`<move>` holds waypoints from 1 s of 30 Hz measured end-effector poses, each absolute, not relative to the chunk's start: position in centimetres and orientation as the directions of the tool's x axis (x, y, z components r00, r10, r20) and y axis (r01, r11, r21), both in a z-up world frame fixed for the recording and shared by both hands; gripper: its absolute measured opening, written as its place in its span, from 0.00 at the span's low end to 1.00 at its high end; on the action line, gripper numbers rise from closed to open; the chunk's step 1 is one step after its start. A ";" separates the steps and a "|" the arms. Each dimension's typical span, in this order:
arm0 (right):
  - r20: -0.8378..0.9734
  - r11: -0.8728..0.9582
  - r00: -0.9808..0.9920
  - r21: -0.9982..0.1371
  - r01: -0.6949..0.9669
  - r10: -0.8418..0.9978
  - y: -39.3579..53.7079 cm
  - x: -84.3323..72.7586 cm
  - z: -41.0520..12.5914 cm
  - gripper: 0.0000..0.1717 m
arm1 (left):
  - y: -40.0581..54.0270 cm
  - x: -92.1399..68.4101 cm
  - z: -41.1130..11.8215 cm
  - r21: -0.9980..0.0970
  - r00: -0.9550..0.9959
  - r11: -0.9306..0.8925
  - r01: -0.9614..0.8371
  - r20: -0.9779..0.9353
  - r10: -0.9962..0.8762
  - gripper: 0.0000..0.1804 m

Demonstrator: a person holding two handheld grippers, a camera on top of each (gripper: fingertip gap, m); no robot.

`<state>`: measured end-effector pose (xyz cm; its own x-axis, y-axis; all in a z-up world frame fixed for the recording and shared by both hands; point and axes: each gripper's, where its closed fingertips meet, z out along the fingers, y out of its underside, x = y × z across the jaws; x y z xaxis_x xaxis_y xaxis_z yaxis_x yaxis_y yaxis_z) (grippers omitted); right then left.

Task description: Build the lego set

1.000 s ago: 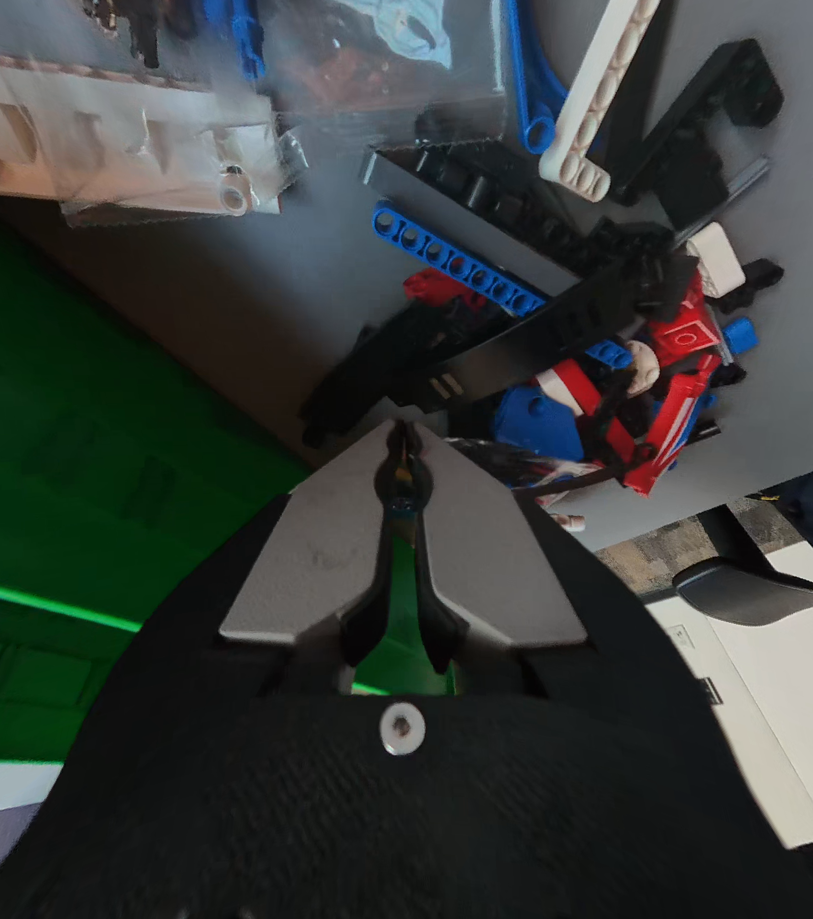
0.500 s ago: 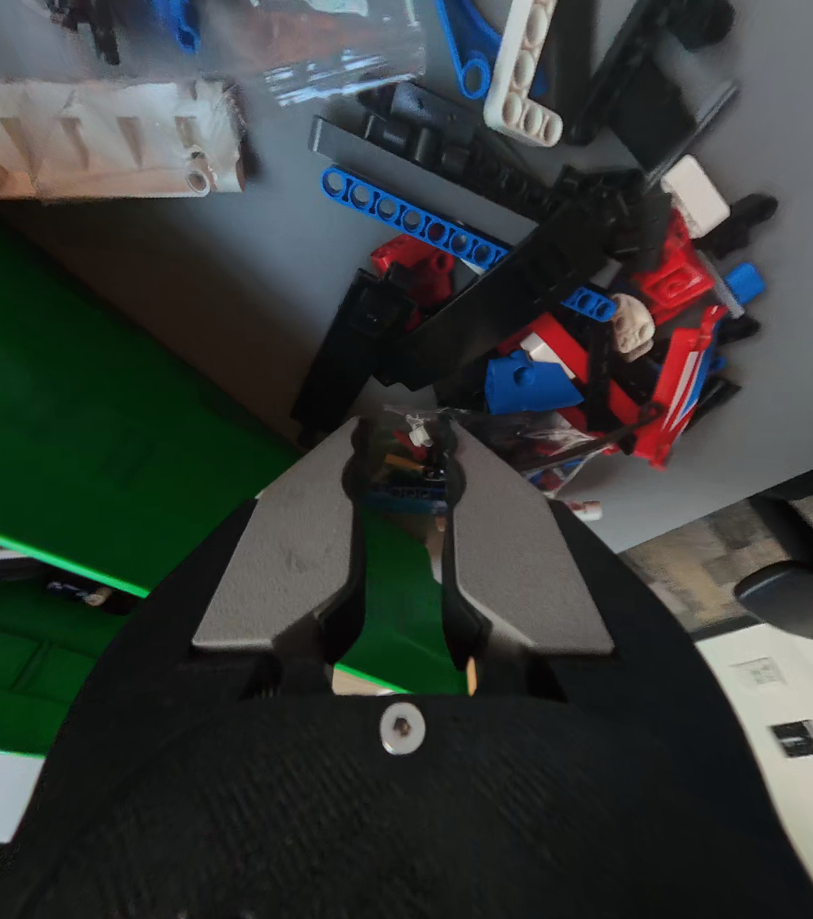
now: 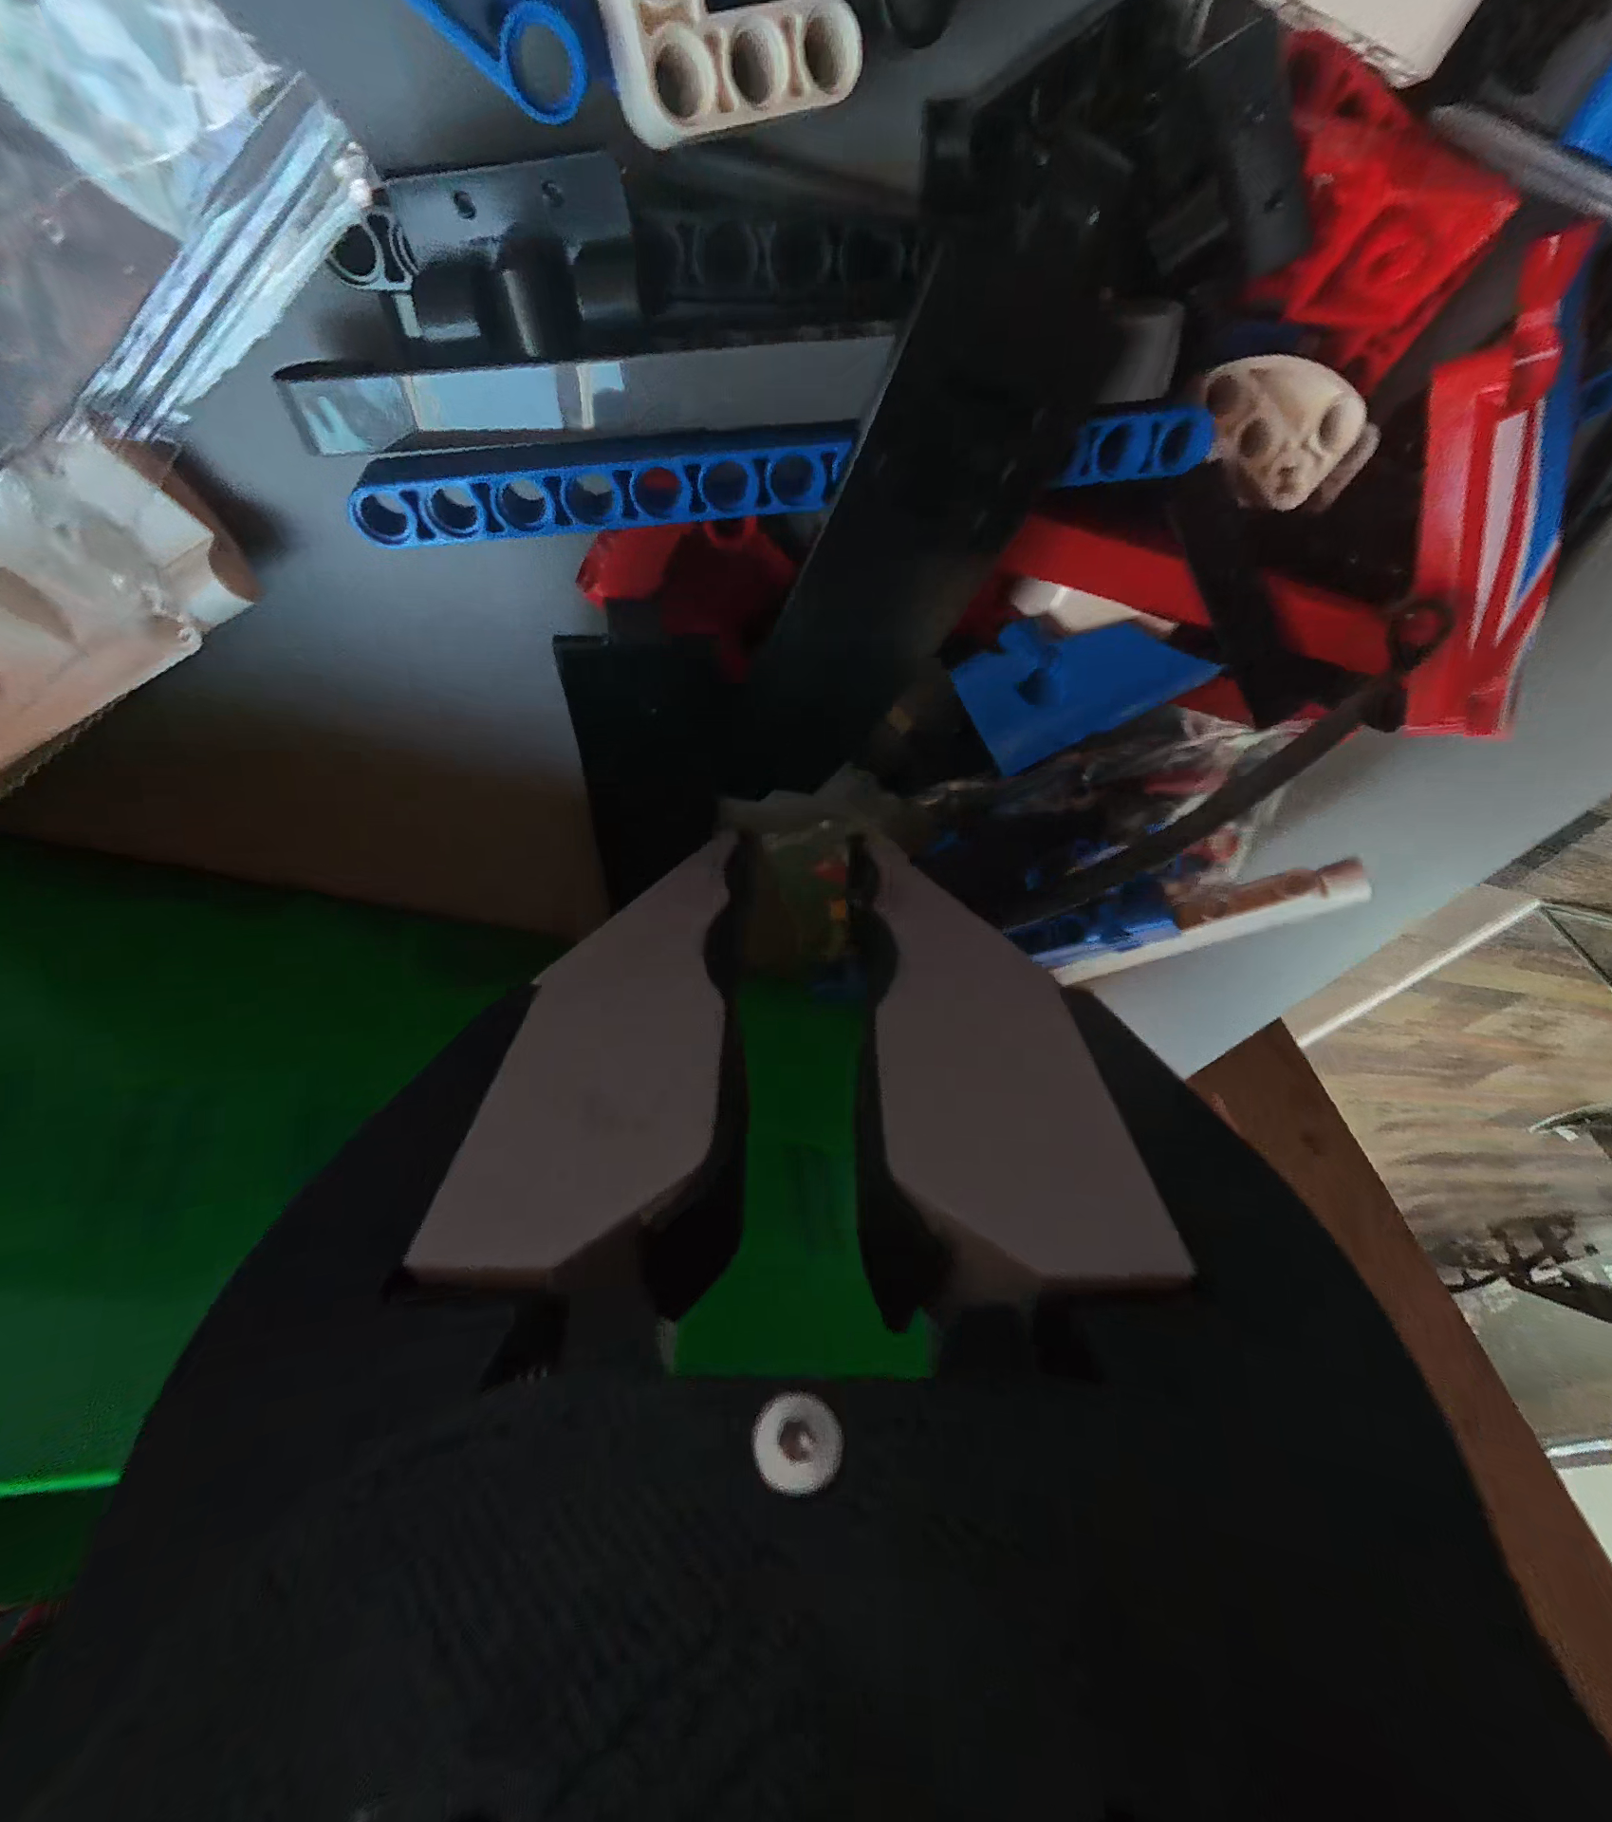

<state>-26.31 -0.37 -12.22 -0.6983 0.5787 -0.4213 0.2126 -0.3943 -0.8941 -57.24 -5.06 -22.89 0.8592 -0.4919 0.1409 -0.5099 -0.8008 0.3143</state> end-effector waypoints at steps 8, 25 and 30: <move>-0.433 -0.415 -0.695 -0.885 0.210 0.574 0.0 -26.3 -12.1 0.22 | -4.5 -57.8 -19.6 0.195 0.859 -0.836 -0.512 0.096 -0.504 0.00; -0.388 -0.357 -0.691 -0.913 0.198 0.610 -0.7 -26.2 -12.4 0.22 | -3.4 -57.8 -13.3 -0.204 0.909 -0.898 -0.389 -0.246 -0.338 0.00; -0.367 -0.328 -0.689 -0.924 0.195 0.625 -1.0 -26.2 -12.6 0.22 | -4.0 -57.8 -10.9 -0.323 0.914 -0.886 -0.331 -0.342 -0.217 0.00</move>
<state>-26.24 -0.98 -12.57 -0.6891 0.6246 -0.3674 0.1952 -0.3284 -0.9242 -57.84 -3.99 -10.94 0.9144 -0.2173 -0.3415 -0.3313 -0.8865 -0.3231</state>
